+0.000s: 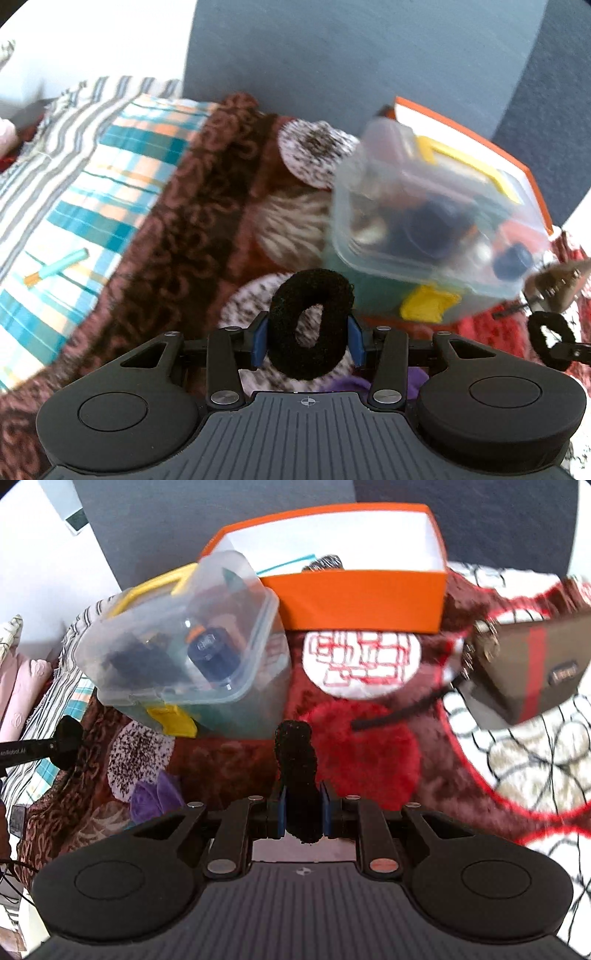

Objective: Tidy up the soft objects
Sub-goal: 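Carry the black scrunchie and hair tie up to the orange box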

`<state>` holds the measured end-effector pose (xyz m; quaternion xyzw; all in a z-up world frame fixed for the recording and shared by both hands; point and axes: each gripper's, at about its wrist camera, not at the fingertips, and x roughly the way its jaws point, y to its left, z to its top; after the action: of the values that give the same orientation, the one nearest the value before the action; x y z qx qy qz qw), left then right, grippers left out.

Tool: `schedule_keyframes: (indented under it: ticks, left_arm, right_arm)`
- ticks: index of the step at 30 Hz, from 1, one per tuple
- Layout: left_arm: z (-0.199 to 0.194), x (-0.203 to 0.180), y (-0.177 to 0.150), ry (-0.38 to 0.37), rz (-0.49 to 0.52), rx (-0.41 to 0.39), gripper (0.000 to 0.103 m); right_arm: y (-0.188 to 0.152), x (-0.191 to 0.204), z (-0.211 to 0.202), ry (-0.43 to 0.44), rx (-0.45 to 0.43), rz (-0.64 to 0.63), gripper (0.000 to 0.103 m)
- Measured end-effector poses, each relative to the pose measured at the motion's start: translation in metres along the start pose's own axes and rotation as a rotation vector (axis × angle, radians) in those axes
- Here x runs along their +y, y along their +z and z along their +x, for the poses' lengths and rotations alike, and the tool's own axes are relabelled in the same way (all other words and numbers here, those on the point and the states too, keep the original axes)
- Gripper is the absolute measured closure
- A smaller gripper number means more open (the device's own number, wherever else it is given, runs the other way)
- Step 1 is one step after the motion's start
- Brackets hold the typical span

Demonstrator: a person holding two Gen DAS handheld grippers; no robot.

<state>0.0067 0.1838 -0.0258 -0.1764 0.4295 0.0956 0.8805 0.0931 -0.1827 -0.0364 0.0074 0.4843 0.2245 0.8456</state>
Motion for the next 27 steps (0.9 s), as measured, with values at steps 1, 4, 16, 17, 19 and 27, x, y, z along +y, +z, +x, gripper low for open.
schedule_keyframes:
  ticks: [1,4,16,17,19,27]
  left_arm:
    - [0.0,0.003,0.004,0.006,-0.002,-0.008,0.0]
    - [0.002,0.009,0.02,0.022,-0.006,-0.033,0.0]
    - [0.01,0.008,0.09,0.033,0.041,-0.149,0.0]
    - [0.01,0.005,0.097,0.029,0.052,-0.157,0.0]
    - [0.011,-0.001,0.109,0.024,0.076,-0.171,0.0]
    - [0.017,-0.044,0.154,-0.042,0.166,-0.241,0.0]
  right_arm:
    - [0.005,0.001,0.001,-0.001,-0.007,-0.008,0.081]
    - [0.019,0.003,0.003,-0.002,-0.027,-0.019,0.081]
    - [0.076,0.001,0.002,-0.015,-0.123,-0.052,0.081]
    - [0.08,0.0,0.003,-0.015,-0.13,-0.053,0.081]
    - [0.089,0.0,0.003,-0.013,-0.145,-0.053,0.081]
    - [0.118,-0.004,0.007,-0.004,-0.193,-0.05,0.081]
